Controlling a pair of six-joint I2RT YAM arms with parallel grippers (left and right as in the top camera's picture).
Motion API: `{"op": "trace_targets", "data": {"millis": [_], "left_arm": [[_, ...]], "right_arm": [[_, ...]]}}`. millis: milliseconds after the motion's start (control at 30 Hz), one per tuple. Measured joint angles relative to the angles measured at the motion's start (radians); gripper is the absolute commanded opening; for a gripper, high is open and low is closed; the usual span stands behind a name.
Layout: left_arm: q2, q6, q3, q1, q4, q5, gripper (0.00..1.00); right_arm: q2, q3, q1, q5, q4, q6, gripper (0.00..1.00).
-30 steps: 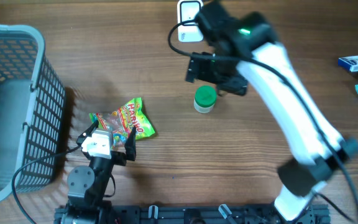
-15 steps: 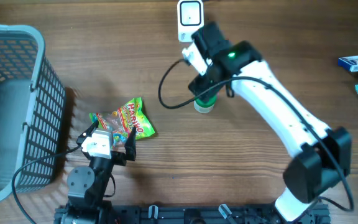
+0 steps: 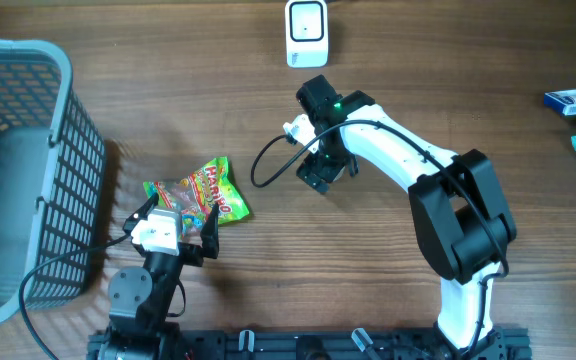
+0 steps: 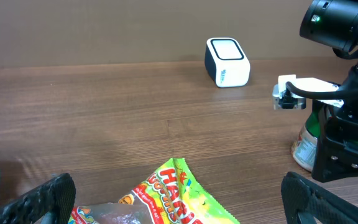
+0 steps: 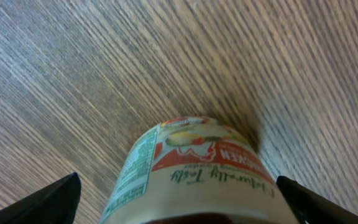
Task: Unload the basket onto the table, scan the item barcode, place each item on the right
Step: 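Lift the green jar and turn its barcode toward the scanner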
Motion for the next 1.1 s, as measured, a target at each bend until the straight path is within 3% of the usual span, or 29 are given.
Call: {"op": "trace_targets", "data": {"millis": [67,167,233,267,300,333,500,667,767,833,900,1000,1100], "left_arm": [[0.000,0.000,0.000,0.000,0.000,0.000,1.00],[0.000,0.000,0.000,0.000,0.000,0.000,1.00],[0.000,0.000,0.000,0.000,0.000,0.000,1.00],[0.000,0.000,0.000,0.000,0.000,0.000,1.00],[0.000,0.000,0.000,0.000,0.000,0.000,1.00],[0.000,0.000,0.000,0.000,0.000,0.000,1.00],[0.000,0.000,0.000,0.000,0.000,0.000,1.00],[0.000,0.000,0.000,0.000,0.000,0.000,1.00],[0.000,0.000,0.000,0.000,0.000,0.000,1.00],[0.000,0.000,0.000,0.000,0.000,0.000,1.00],[0.000,0.000,0.000,0.000,0.000,0.000,1.00],[0.000,0.000,0.000,0.000,0.000,0.000,1.00],[0.000,0.000,0.000,0.000,0.000,0.000,1.00]], "right_arm": [[0.000,0.000,0.000,-0.006,-0.020,0.054,0.84],[0.000,0.006,0.000,-0.009,-0.096,0.203,0.82],[0.000,0.031,0.000,-0.011,-0.178,0.338,0.87],[0.001,0.052,0.000,-0.011,-0.209,0.407,0.98],[0.001,0.060,0.000,-0.013,-0.222,0.433,1.00],[0.002,0.103,0.000,-0.027,-0.283,0.625,1.00],[0.002,0.143,0.002,-0.269,-0.283,1.115,1.00],[-0.045,0.145,0.021,-0.307,-0.408,1.209,1.00],[-0.238,0.145,0.021,-0.282,-0.484,1.114,1.00],[-0.431,0.161,0.021,-0.216,-0.414,0.835,1.00],[-0.479,0.167,0.021,-0.121,-0.311,0.510,1.00],[-0.456,0.148,0.021,-0.060,-0.171,-0.008,1.00],[-0.362,0.140,0.021,-0.034,-0.213,-0.292,1.00]]}}
